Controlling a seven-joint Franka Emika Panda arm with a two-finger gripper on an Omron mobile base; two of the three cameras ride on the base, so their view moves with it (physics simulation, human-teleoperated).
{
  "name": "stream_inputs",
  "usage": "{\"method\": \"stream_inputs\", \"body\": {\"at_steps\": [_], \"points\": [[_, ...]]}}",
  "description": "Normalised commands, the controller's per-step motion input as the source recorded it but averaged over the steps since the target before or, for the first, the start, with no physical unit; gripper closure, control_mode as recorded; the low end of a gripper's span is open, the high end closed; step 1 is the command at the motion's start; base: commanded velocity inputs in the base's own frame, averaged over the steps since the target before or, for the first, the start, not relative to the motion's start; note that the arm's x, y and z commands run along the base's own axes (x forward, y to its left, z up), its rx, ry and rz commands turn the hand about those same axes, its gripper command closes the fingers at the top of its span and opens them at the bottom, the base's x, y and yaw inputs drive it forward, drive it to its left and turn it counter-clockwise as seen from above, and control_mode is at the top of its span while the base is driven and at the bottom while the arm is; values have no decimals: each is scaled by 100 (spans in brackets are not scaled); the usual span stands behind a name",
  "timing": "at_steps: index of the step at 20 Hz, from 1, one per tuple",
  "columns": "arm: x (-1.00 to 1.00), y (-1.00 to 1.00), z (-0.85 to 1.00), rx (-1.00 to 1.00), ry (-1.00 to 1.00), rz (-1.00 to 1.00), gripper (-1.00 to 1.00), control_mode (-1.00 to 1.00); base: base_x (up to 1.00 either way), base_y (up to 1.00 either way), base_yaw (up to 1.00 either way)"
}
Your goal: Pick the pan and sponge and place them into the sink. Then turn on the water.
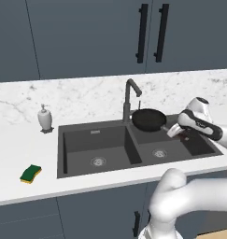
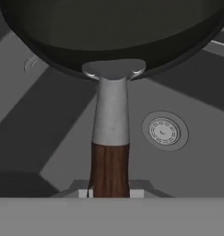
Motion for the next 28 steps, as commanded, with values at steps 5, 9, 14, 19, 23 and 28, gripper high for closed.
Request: {"method": "stream_inputs", "body": {"at_steps": [5,9,14,19,23,28], "points": [[72,2,-9,-19,7,11,100,-100,0,0,0],[51,-17,-28,-9,0,18,100,-100,0,0,0],[7,-34,-4,-2,0,23,100,-100,0,0,0],[0,-16,0,-2,0,30,100,-100,0,0,0],[16,0,-29,-6,-1,27,100,-100,0,0,0],[44,-23,-70,-8,0,23,100,-100,0,0,0]]}}
